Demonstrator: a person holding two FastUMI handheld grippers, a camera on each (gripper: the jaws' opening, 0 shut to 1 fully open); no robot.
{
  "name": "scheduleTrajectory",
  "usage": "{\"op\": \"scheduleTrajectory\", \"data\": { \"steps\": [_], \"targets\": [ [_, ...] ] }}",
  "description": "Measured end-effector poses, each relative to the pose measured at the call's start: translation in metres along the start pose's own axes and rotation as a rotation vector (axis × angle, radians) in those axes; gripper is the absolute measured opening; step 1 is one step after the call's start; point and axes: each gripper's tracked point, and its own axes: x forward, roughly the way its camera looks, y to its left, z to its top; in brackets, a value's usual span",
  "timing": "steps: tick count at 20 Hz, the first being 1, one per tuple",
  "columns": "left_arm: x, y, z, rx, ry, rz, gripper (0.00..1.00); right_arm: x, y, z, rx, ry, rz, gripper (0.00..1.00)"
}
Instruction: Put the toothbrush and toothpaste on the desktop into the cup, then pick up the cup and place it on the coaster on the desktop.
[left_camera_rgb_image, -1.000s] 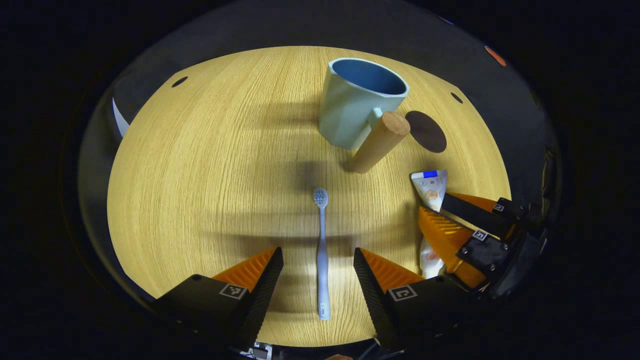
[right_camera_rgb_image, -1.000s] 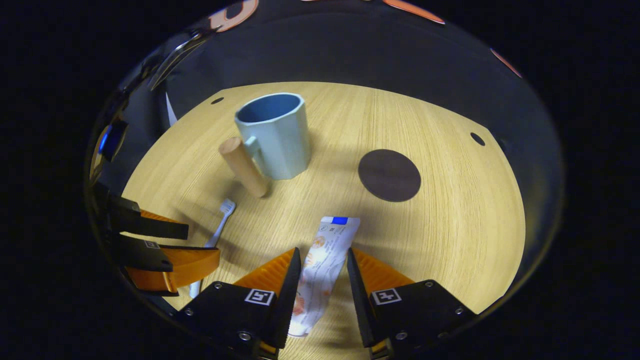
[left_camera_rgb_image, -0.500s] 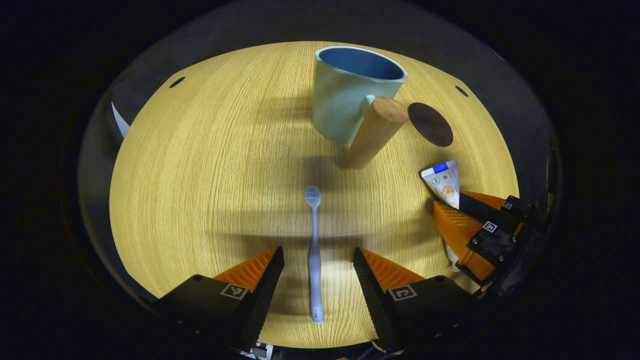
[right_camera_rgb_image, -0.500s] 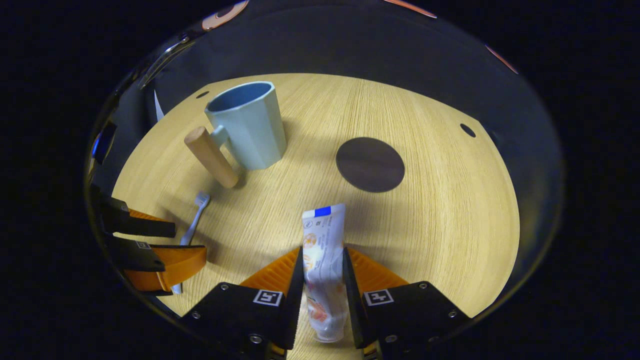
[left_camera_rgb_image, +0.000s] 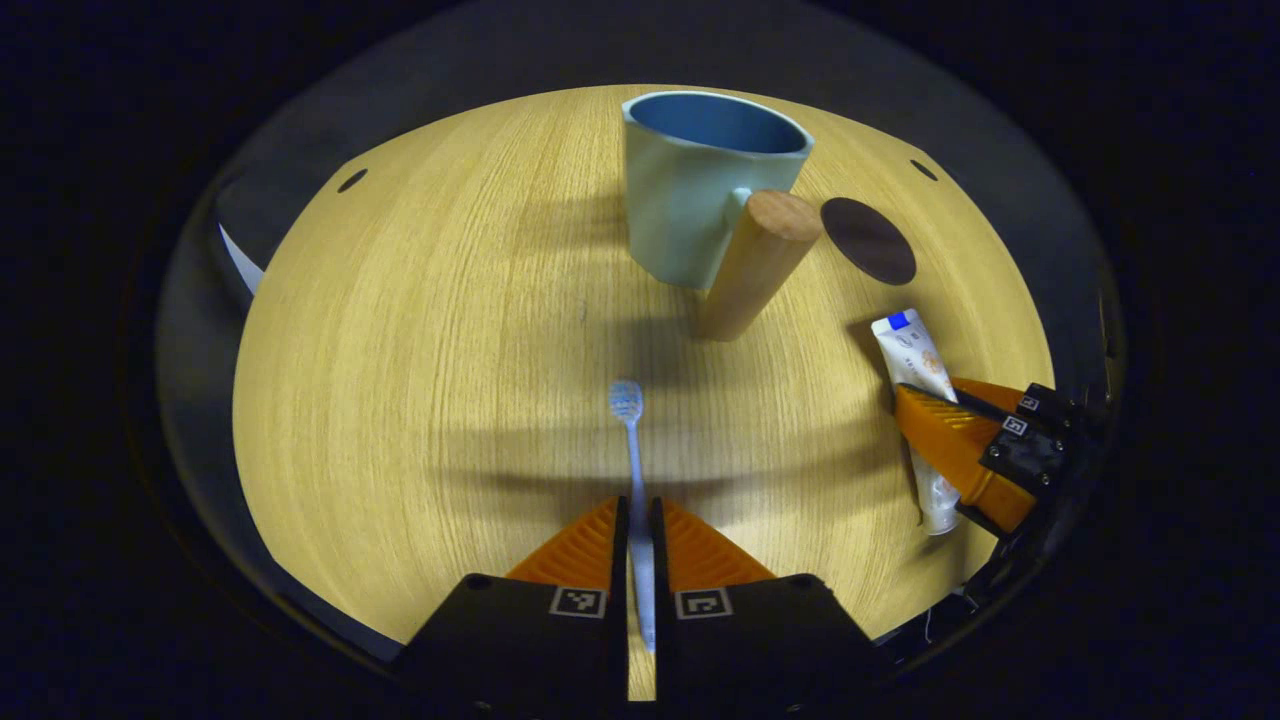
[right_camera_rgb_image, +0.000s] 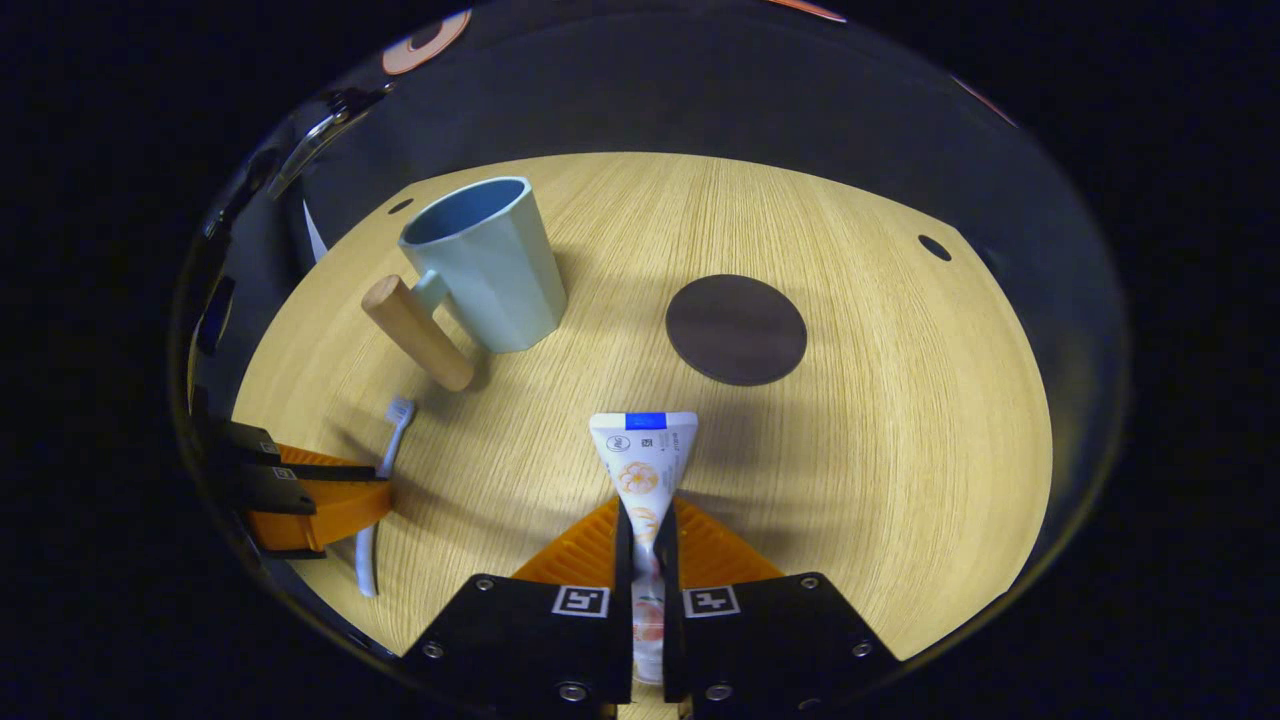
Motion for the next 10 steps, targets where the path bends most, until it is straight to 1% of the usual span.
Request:
{"op": "scheduleTrajectory", "data": {
  "steps": [1, 2, 3, 4, 6, 7, 8, 10],
  "targets": [
    [-0.003, 0.001, 0.001, -0.004, -0.009, -0.003, 0.11, 0.000, 0.000, 0.000, 0.002, -0.002, 0.001, 0.13],
    [-0.004, 0.000, 0.003, -0.003, -0.016, -0.006, 0.08, -0.001, 0.000, 0.001, -0.008, -0.006, 0.002, 0.12],
    [-0.005, -0.001, 0.005, 0.001, -0.023, -0.011, 0.08, -0.001, 0.001, 0.001, -0.008, -0.009, 0.006, 0.12],
    [-0.005, -0.004, 0.007, 0.019, -0.027, -0.014, 0.08, -0.001, 0.002, 0.001, -0.011, -0.008, 0.024, 0.12],
    [-0.002, -0.015, 0.008, 0.041, -0.045, -0.030, 0.08, -0.003, 0.002, 0.003, 0.029, -0.011, 0.055, 0.12],
    [-0.001, -0.018, 0.008, 0.042, -0.060, -0.042, 0.08, -0.004, 0.001, 0.004, 0.034, -0.017, 0.052, 0.10],
    [-0.002, -0.018, 0.009, 0.045, -0.074, -0.057, 0.08, -0.005, 0.002, 0.005, 0.023, -0.026, 0.048, 0.10],
    [-0.001, -0.014, 0.012, 0.050, -0.098, -0.064, 0.08, -0.004, 0.002, 0.006, 0.009, -0.049, 0.043, 0.10]
  ]
}}
